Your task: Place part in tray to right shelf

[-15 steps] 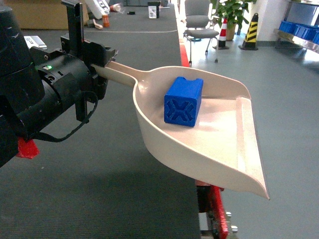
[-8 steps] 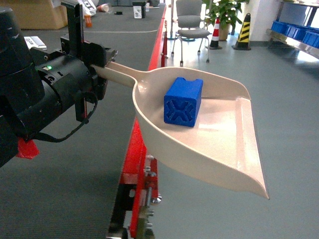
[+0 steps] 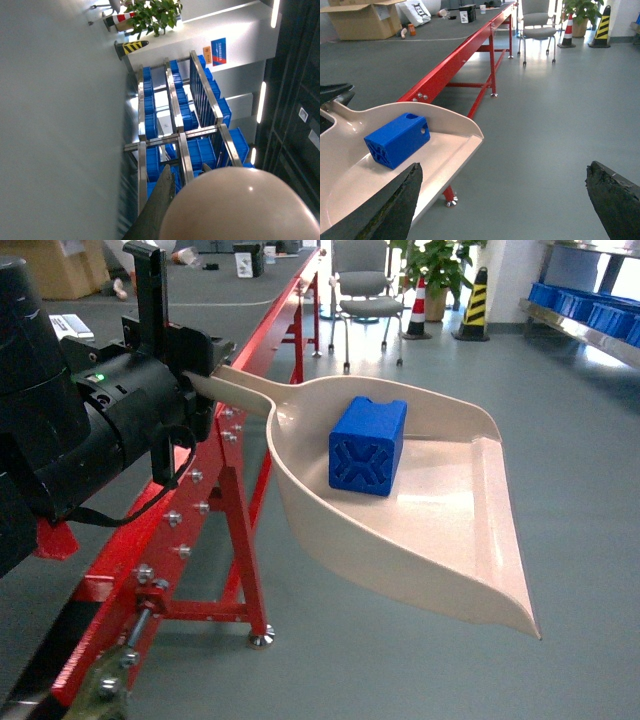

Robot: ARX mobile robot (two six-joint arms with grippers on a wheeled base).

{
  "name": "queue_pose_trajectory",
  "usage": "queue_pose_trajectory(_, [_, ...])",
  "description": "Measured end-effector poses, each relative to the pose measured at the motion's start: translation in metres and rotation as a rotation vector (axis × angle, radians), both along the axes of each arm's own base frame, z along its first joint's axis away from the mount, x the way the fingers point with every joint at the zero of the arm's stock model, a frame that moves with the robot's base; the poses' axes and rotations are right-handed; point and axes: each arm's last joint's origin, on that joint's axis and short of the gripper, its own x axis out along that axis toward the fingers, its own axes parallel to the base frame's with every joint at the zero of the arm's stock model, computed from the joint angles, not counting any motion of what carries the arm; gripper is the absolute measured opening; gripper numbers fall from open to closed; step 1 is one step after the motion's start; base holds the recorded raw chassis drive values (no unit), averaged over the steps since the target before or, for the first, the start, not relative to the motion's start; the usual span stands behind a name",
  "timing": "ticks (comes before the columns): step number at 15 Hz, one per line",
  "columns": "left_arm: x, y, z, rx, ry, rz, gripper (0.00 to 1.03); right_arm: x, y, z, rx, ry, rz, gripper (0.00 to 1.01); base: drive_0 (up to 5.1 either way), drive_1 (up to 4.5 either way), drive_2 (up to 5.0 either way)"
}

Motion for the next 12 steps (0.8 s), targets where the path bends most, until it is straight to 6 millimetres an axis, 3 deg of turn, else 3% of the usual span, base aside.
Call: queue_pose_trajectory(12, [0.0, -0.0001, 0.0001, 0.0, -0.001, 0.0, 0.12, -0.0001, 0.0, 0.0004, 0.0, -0.004, 0.0, 0.98, 5.0, -2.44, -2.4])
